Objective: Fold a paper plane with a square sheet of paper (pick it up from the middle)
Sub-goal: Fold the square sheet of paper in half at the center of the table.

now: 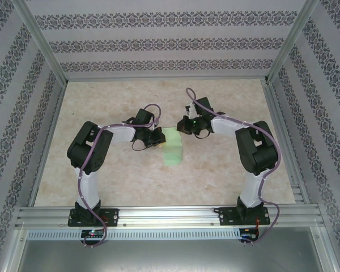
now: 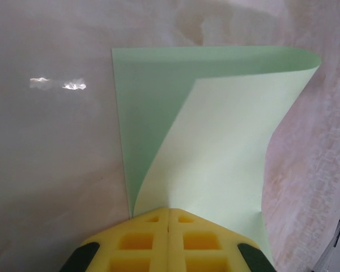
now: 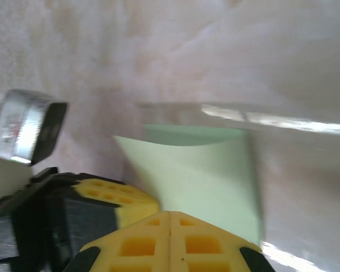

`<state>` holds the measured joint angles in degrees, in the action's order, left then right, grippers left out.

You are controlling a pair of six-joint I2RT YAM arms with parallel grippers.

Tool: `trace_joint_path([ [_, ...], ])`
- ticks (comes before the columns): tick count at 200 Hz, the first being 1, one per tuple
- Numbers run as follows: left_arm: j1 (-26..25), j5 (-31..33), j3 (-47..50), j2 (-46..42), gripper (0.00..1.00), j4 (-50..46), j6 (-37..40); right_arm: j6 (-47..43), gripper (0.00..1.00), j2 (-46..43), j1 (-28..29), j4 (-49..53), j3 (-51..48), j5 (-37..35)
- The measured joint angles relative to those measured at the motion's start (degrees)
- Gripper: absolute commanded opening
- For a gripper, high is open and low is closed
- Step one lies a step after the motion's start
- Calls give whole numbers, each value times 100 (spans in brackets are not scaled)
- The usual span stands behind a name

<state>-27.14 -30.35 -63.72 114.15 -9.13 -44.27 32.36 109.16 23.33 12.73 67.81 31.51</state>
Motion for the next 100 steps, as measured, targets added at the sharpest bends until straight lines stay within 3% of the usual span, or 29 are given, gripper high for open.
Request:
trace_joint_path([
  [33, 0, 0, -35, 13, 0, -61, 24, 109, 0, 476, 258, -111, 306, 15],
  [100, 0, 0, -37, 15, 0, -85, 31, 234, 0, 1005, 55, -192, 393, 7],
])
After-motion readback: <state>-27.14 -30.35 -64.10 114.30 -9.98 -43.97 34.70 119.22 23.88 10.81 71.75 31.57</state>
